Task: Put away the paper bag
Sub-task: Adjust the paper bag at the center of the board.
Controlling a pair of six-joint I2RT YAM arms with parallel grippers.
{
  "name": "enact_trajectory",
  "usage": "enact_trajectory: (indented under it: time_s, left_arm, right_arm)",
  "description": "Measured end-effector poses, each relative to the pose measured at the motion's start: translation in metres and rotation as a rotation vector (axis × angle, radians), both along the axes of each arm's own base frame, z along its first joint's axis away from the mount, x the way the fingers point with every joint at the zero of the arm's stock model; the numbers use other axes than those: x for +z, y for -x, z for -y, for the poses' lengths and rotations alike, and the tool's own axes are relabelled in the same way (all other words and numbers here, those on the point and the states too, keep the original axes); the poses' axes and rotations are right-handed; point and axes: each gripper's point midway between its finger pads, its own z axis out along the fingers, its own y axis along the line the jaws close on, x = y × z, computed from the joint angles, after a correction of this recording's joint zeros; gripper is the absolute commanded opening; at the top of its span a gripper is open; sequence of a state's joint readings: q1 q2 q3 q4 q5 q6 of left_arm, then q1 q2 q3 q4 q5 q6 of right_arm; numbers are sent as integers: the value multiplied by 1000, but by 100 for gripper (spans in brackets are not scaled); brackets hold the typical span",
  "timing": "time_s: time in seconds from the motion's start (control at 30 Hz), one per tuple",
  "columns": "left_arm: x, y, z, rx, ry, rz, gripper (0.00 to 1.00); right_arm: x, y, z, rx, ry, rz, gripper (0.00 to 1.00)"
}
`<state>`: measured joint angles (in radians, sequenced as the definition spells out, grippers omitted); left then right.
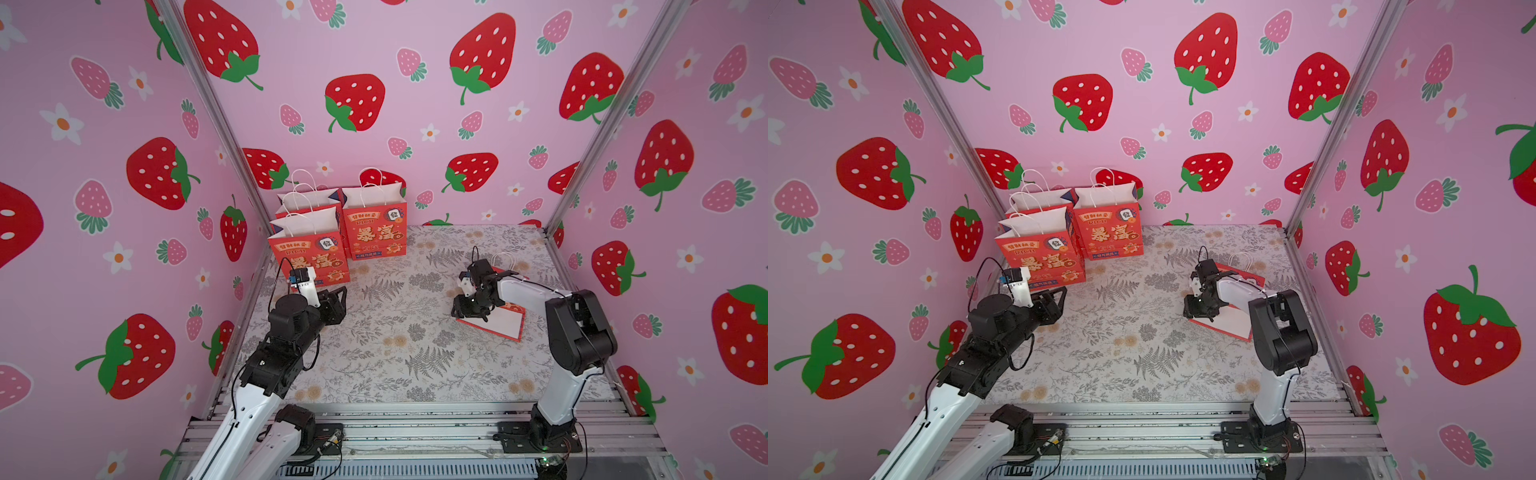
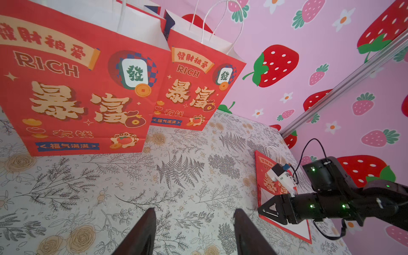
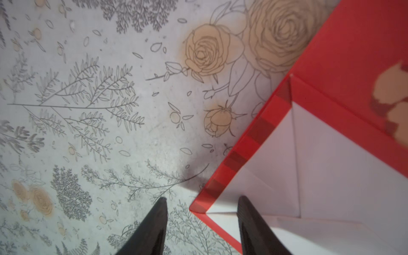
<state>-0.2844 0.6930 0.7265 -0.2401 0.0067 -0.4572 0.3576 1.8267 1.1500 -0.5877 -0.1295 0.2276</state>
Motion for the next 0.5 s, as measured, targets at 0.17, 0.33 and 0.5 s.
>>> enact_trajectory:
  time_s: [0.17,0.33,0.5]
  left_arm:
    - [1,0,-4,19,10,1,56]
    - [-3,0,-5,25,11,-6,56]
    - [-2,2,-8,31,13,-2,56]
  right_arm:
    - [0,18,22,-51,31,-13,53]
    - [2,27,39,-75,96,-29,49]
    - [13,35,54,-93,164,-21,49]
